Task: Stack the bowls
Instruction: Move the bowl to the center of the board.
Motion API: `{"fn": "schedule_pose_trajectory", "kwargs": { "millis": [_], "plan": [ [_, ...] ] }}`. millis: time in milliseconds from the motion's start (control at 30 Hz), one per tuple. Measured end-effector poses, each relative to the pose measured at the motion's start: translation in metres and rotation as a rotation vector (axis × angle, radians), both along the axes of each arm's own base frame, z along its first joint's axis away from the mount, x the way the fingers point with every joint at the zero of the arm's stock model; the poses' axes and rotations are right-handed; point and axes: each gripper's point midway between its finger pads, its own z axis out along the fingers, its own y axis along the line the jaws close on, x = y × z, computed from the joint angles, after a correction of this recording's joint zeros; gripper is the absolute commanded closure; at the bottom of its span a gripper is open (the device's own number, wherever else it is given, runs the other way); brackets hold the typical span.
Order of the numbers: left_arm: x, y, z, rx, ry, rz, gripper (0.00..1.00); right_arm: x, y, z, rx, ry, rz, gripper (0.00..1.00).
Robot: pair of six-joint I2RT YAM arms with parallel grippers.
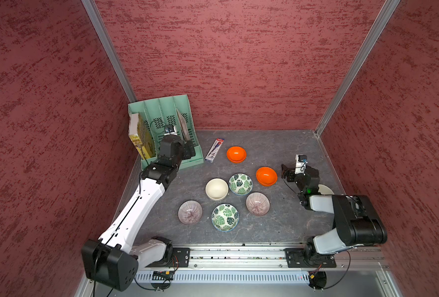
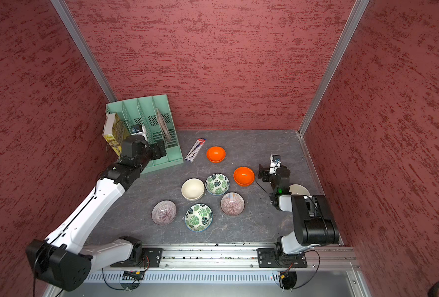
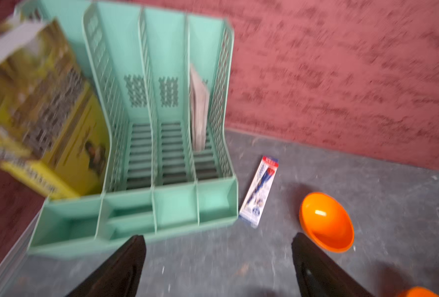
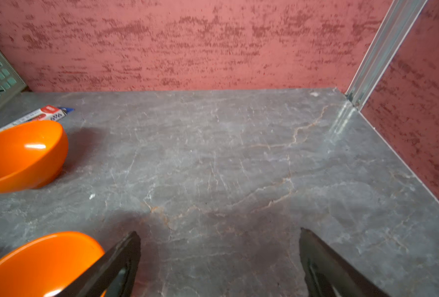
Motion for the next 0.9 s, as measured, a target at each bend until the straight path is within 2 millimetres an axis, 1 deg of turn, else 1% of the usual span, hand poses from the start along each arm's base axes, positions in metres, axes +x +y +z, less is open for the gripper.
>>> {"fn": "schedule_pose_trajectory", "kwargs": {
  "millis": [67,133,200,267,400,533,633,700,767,833,900],
  "plan": [
    [-0.030,0.004,-0.033,-0.017,0.157,0.032,0.12,0.002,0.002,0.004,-0.007,-0.006,0.006,0.02],
    [-0.063,0.005,-0.066,-0.042,0.316,0.055,0.14,0.002,0.004,0.004,-0.011,0.003,0.014,0.02],
    [-0.096,0.005,-0.092,-0.073,0.445,0.082,0.16,0.003,0.006,0.002,-0.015,0.014,0.019,0.01],
    [-0.126,0.007,-0.110,-0.105,0.543,0.121,0.18,0.002,0.007,0.000,-0.015,0.022,0.022,0.02],
    [-0.166,0.005,-0.129,-0.171,0.649,0.166,0.23,0.001,0.007,-0.004,-0.018,0.041,0.021,0.01],
    [-0.194,-0.002,-0.156,-0.197,0.763,0.188,0.25,0.000,0.007,-0.007,-0.019,0.052,0.020,0.02],
    [-0.211,-0.004,-0.175,-0.196,0.842,0.215,0.31,0.000,0.007,-0.009,-0.019,0.059,0.020,0.02],
    [-0.215,-0.004,-0.182,-0.204,0.864,0.237,0.38,0.000,0.007,-0.009,-0.019,0.059,0.020,0.01],
    [-0.217,-0.005,-0.187,-0.216,0.875,0.255,0.41,0.000,0.007,-0.009,-0.019,0.060,0.020,0.02],
    [-0.219,-0.007,-0.191,-0.226,0.883,0.268,0.46,0.000,0.007,-0.009,-0.019,0.060,0.020,0.02],
    [-0.219,-0.008,-0.197,-0.232,0.890,0.286,0.53,0.000,0.007,-0.009,-0.019,0.060,0.020,0.02]
  ]
}}
